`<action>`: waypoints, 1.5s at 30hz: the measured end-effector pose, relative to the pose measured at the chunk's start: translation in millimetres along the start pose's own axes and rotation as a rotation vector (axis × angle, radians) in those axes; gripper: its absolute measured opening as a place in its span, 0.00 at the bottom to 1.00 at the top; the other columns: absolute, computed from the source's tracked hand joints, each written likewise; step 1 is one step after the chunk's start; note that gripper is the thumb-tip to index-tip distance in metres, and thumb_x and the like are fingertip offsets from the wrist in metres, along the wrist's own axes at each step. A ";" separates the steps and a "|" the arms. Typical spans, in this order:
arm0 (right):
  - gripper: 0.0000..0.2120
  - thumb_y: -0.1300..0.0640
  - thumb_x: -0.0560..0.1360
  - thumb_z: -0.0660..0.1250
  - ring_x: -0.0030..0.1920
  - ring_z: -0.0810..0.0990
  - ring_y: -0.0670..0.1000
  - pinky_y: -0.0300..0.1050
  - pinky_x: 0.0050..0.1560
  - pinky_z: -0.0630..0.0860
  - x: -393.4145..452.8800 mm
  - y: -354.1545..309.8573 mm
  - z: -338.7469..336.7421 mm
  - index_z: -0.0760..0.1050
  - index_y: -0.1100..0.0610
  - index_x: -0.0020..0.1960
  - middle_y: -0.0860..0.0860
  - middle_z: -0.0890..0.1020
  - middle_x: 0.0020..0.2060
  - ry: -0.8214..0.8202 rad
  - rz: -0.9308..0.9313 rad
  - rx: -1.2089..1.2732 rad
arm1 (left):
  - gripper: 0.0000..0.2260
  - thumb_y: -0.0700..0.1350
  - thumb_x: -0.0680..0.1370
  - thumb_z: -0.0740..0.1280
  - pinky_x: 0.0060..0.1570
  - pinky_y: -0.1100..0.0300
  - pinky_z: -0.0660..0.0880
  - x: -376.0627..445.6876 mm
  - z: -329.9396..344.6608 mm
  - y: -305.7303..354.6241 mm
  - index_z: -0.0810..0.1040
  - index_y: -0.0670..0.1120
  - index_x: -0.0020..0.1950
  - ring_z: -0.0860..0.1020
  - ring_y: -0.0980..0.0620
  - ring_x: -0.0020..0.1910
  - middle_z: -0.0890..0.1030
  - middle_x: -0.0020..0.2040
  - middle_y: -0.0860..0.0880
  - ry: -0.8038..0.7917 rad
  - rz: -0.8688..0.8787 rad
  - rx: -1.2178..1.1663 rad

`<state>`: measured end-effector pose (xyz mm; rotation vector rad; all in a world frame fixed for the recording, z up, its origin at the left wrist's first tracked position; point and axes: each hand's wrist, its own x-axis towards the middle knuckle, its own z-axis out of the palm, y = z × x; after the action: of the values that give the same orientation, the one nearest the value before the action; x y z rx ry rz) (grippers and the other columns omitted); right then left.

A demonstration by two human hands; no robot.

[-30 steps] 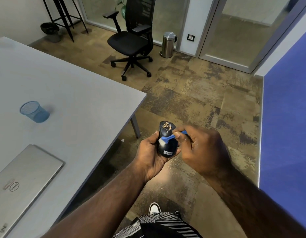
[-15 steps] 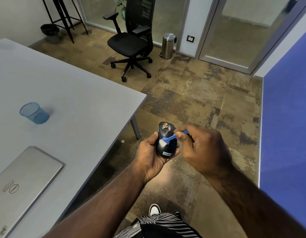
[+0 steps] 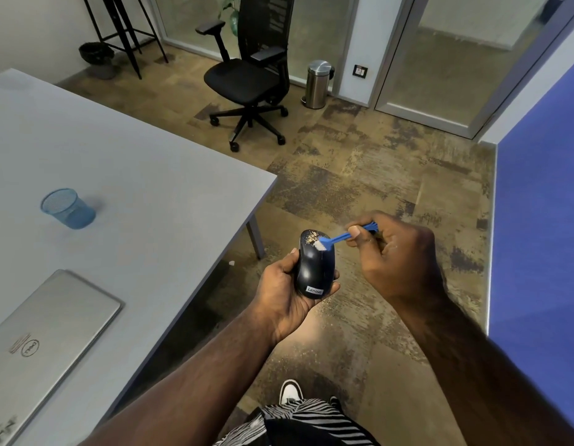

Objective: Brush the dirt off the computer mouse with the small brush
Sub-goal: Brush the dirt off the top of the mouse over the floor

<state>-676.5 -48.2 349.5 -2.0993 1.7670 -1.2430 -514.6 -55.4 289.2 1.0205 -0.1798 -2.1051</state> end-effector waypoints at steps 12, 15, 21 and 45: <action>0.07 0.56 0.76 0.66 0.32 0.83 0.52 0.49 0.30 0.79 1.8 11.7 1.6 0.83 0.56 0.48 0.50 0.85 0.33 -0.004 0.050 0.029 | 0.21 0.52 0.83 0.53 0.45 0.49 0.79 -1.6 1.7 -3.0 0.75 0.38 0.63 0.80 0.39 0.46 0.81 0.52 0.36 -0.013 -0.014 -0.008; 0.06 0.59 0.77 0.67 0.35 0.85 0.55 0.52 0.32 0.80 3.0 17.6 3.8 0.83 0.57 0.49 0.52 0.85 0.35 0.003 0.084 0.012 | 0.21 0.52 0.83 0.53 0.42 0.50 0.81 -1.6 0.2 -3.4 0.76 0.38 0.61 0.80 0.39 0.45 0.82 0.49 0.36 -0.011 -0.019 -0.021; 0.05 0.58 0.77 0.67 0.32 0.82 0.45 0.38 0.31 0.77 -3.2 17.4 2.0 0.83 0.55 0.49 0.48 0.85 0.35 -0.019 0.041 0.033 | 0.21 0.52 0.83 0.53 0.44 0.49 0.80 -2.6 0.1 -3.6 0.76 0.38 0.61 0.80 0.39 0.46 0.82 0.50 0.35 -0.005 -0.011 -0.009; 0.05 0.57 0.76 0.68 0.31 0.82 0.45 0.44 0.31 0.77 -5.7 24.4 -1.8 0.82 0.55 0.48 0.47 0.84 0.33 -0.049 0.065 0.078 | 0.21 0.51 0.82 0.54 0.44 0.49 0.80 -5.5 2.2 -4.9 0.75 0.38 0.63 0.80 0.38 0.47 0.79 0.56 0.34 -0.009 -0.029 -0.003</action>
<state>-696.1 -50.0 333.9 -1.9962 1.7232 -1.2127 -517.0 -48.6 291.9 1.0183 -0.1672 -2.1358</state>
